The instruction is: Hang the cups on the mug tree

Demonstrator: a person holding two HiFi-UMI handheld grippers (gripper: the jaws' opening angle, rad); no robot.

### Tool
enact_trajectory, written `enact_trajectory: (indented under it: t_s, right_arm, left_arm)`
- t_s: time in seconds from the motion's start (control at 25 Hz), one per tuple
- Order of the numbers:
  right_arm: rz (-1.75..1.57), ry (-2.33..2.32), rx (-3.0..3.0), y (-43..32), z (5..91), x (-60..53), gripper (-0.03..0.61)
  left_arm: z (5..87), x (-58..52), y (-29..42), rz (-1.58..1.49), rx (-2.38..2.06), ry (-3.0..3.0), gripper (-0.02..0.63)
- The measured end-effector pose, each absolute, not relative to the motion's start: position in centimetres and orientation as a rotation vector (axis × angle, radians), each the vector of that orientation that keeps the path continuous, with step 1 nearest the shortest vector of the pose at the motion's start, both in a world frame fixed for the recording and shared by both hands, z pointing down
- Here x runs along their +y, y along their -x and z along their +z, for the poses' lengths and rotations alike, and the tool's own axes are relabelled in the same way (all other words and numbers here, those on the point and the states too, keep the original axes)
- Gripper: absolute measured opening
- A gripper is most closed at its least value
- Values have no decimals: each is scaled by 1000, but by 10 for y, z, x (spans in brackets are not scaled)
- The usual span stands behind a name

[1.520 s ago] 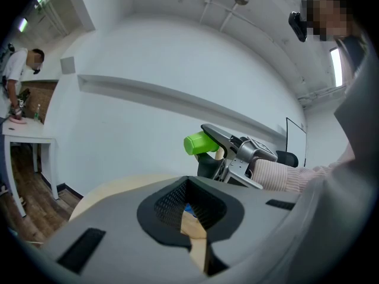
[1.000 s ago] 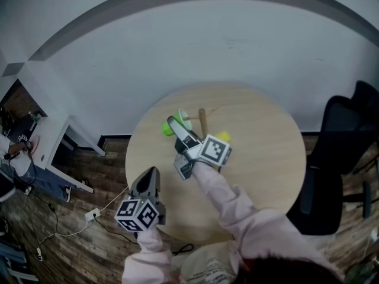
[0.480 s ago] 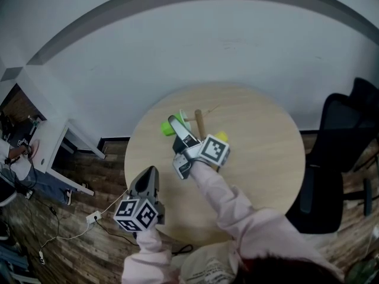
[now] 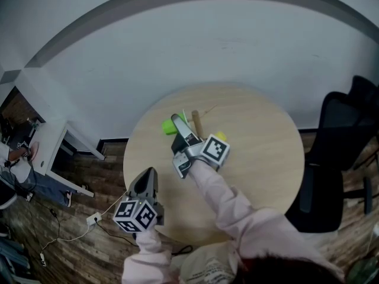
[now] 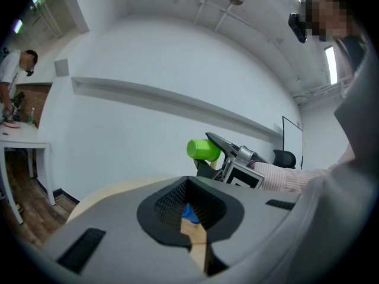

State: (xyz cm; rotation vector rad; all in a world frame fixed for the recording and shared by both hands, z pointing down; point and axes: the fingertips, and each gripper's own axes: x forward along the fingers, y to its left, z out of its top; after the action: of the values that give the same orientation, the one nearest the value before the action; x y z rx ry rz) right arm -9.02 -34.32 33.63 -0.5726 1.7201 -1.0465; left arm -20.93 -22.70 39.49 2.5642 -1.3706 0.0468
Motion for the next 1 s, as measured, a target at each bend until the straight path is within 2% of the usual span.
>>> enact_trajectory:
  t_s: [1.0]
  right_arm:
    - [-1097, 518, 1564, 69, 346, -346, 305]
  left_arm:
    - [401, -227, 206, 61, -1377, -2553, 5]
